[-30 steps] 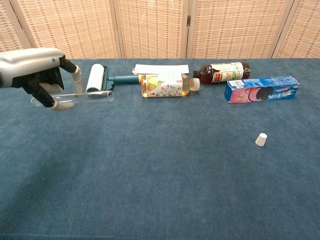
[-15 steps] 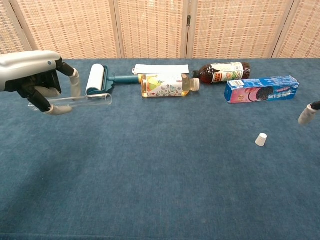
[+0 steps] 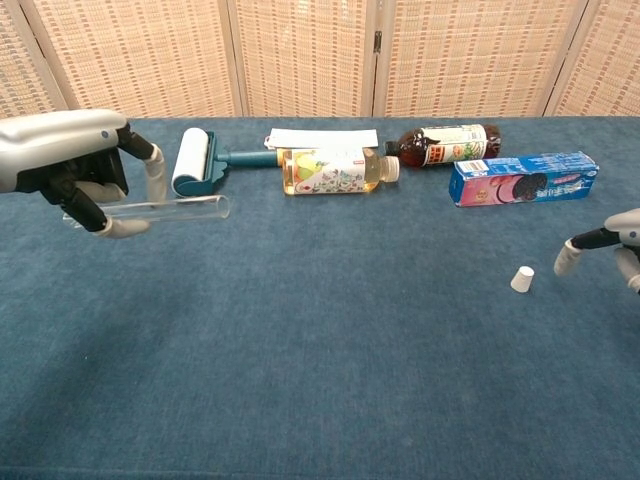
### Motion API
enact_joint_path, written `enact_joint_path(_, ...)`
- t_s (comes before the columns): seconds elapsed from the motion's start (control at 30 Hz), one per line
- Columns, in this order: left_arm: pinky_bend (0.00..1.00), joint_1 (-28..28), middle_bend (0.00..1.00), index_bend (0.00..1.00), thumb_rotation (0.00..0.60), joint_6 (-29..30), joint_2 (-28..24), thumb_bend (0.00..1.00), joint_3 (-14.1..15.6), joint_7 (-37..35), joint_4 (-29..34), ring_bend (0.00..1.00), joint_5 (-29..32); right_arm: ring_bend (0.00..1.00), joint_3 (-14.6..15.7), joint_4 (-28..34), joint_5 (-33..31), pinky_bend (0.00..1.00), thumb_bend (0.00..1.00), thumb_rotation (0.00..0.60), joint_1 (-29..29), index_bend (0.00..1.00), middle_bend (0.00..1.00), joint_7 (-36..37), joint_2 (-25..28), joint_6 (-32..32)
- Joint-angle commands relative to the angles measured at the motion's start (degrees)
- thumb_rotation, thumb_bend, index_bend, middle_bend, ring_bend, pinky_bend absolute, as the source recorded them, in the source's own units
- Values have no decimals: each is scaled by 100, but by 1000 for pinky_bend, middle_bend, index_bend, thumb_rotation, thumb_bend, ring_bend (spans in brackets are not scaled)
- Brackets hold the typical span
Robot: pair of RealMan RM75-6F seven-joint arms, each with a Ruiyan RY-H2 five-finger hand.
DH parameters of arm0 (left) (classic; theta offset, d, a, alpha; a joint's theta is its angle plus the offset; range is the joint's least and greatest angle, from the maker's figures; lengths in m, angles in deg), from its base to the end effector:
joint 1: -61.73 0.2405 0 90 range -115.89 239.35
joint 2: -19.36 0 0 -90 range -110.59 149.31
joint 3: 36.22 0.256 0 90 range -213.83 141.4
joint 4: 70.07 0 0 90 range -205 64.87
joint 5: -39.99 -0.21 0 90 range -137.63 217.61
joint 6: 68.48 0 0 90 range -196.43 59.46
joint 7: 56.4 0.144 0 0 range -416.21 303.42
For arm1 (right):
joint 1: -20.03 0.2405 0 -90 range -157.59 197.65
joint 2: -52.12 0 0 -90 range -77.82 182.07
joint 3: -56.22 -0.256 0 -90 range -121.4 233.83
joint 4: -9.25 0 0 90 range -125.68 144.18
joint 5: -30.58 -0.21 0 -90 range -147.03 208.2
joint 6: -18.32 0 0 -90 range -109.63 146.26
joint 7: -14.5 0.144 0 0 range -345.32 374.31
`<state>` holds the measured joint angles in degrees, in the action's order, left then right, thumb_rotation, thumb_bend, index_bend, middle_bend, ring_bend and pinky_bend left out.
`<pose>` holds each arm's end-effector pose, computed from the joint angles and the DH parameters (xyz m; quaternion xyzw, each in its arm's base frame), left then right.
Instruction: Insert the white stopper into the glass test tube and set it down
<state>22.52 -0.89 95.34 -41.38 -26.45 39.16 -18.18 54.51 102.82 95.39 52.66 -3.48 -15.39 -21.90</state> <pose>-0.1391 0.2906 0.0433 -0.7265 -0.3858 -0.3623 0.4382 -0.2667 -0.2820 0.0510 0.7866 -0.4354 0.1646 0.4056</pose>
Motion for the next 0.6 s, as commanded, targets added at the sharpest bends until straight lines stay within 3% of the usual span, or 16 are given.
enact_joint_path(0.03, 1000, 18, 1000, 624, 600, 2, 3, 349, 0, 6, -8, 1000, -9, 1000, 2, -151, -33, 1000, 1000, 600, 137, 221, 1000, 2, -172, 96)
enact_joint_path(0.37, 1000, 81, 1000, 624, 600, -62, -26, 349, 11, -76, -6, 1000, -113, 1000, -22, -284, 11, 1000, 1000, 600, 376, 191, 1000, -32, -520, 21)
enact_joint_path(0.6, 1000, 129, 1000, 624, 600, -54, -48, 349, 9, -101, 20, 1000, -193, 1000, 9, 1, 235, 1000, 1000, 600, 299, 190, 1000, 59, -369, -323)
